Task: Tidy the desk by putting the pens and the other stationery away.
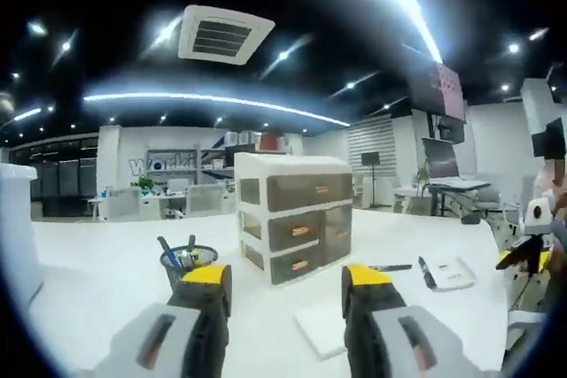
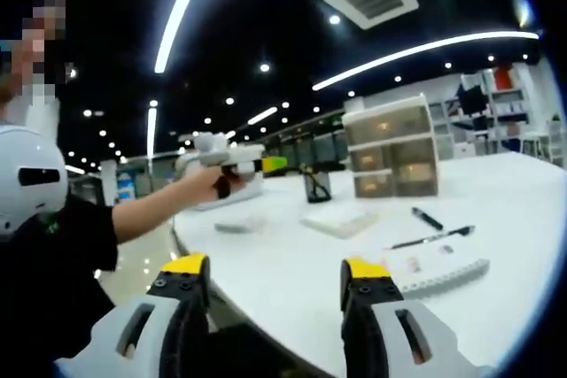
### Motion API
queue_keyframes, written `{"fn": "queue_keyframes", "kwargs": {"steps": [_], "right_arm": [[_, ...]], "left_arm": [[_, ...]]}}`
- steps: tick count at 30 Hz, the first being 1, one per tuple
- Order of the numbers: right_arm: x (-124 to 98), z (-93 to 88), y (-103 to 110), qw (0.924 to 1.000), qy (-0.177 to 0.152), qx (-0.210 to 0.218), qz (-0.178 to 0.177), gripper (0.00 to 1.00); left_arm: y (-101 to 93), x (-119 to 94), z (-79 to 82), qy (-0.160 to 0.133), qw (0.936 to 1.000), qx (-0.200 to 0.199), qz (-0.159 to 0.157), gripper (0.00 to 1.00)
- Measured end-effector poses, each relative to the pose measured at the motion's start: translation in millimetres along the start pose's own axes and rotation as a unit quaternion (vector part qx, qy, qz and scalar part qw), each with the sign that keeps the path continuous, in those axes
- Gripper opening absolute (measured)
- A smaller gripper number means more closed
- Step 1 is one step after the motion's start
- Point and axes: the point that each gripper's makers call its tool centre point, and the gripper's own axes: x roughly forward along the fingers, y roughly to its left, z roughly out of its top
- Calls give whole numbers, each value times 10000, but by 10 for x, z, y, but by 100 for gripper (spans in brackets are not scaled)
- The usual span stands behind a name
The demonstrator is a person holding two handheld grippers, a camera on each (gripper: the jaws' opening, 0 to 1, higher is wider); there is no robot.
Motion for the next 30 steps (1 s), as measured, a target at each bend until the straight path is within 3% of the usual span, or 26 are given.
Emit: {"fn": "queue_keyframes", "kwargs": {"steps": [9, 13, 26, 28, 30], "right_arm": [[-60, 21, -52, 9999, -40, -11, -97, 57], [-102, 29, -91, 9999, -41, -19, -157, 57], [-141, 0, -148, 9997, -18, 15, -235, 57], [-144, -9, -148, 9997, -13, 24, -230, 57], [-148, -15, -149, 9997, -11, 36, -229, 57]], "left_arm": [[-240, -396, -223, -3, 10000, -46, -46, 59], [-362, -595, -312, -62, 9994, -342, -81, 58], [-706, -1098, -429, -101, 9989, -159, -439, 61], [-750, -1194, -478, 33, 9982, -222, -549, 61], [-760, -1278, -467, -37, 9982, -301, -523, 61]]}}
